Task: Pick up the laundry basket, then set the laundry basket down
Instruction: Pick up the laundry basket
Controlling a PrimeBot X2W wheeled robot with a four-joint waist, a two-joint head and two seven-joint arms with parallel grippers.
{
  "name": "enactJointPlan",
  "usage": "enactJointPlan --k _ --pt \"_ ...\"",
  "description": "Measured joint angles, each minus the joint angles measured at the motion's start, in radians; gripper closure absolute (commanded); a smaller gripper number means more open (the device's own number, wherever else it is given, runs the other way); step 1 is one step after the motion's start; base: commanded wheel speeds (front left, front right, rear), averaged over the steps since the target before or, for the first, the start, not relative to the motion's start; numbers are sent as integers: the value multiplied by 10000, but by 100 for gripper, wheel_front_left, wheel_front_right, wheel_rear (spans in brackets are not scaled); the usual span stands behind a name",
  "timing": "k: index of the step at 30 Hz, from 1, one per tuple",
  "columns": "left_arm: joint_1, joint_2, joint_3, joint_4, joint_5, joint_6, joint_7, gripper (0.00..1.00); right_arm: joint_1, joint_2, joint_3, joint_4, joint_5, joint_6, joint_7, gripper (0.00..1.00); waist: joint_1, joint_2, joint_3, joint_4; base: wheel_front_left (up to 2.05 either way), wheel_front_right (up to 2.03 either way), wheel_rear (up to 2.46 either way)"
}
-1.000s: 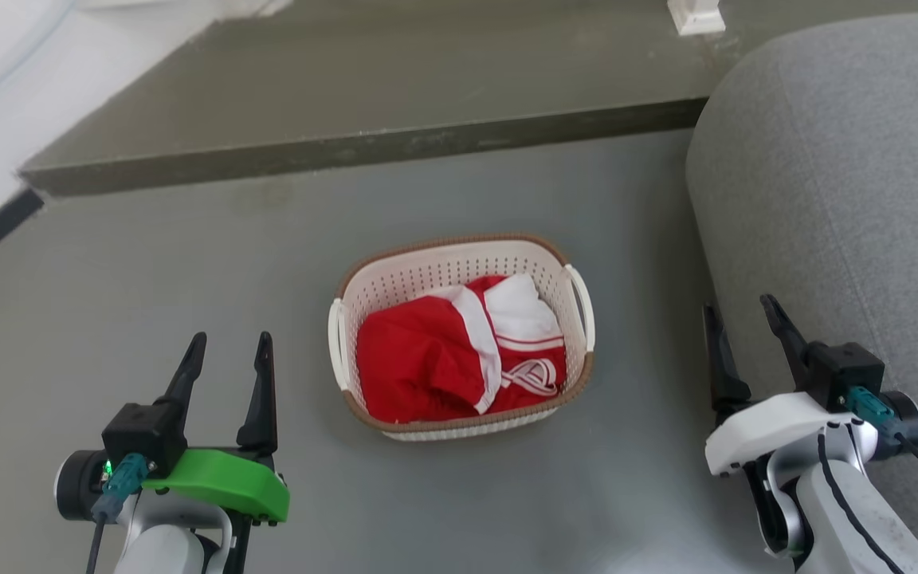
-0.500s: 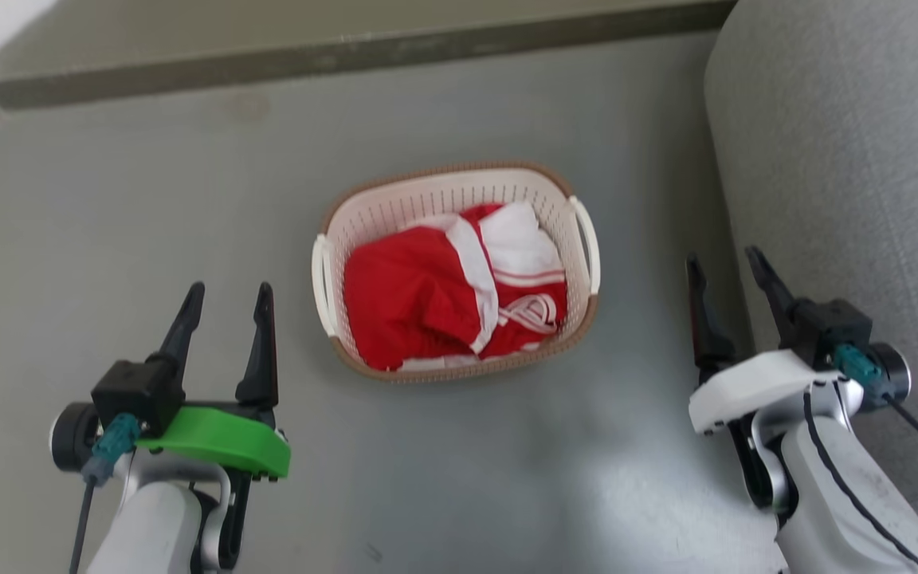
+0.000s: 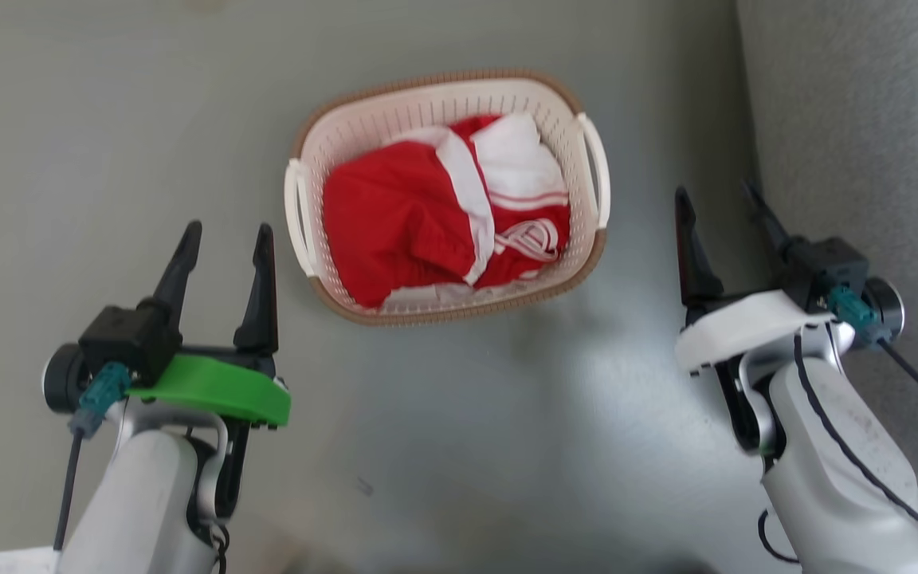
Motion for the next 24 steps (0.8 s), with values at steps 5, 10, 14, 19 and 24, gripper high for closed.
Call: enactJointPlan --k 5,10,14,19,24 --pt "-404 -52 -12 82 -2 -92 6 0 -444 25 -2 65 -63 -73 0 0 0 0 649 -24 0 0 0" --pt "-819 -69 -10 226 -2 -176 6 0 -867 31 -13 259 -65 -73 0 0 1 0 1277 -47 0 0 0" --pt "-1155 -82 -17 439 -2 -228 6 0 -1129 38 -67 412 -63 -75 0 0 1 0 1741 -64 0 0 0" --pt "-1562 -94 -21 777 -48 -341 54 0 -1514 59 -63 652 -63 -75 2 0 1 0 2275 -70 0 0 0" --pt "-2010 -90 0 1227 -121 -431 199 0 -2041 102 21 989 -63 -73 15 0 0 0 2771 -81 0 0 0"
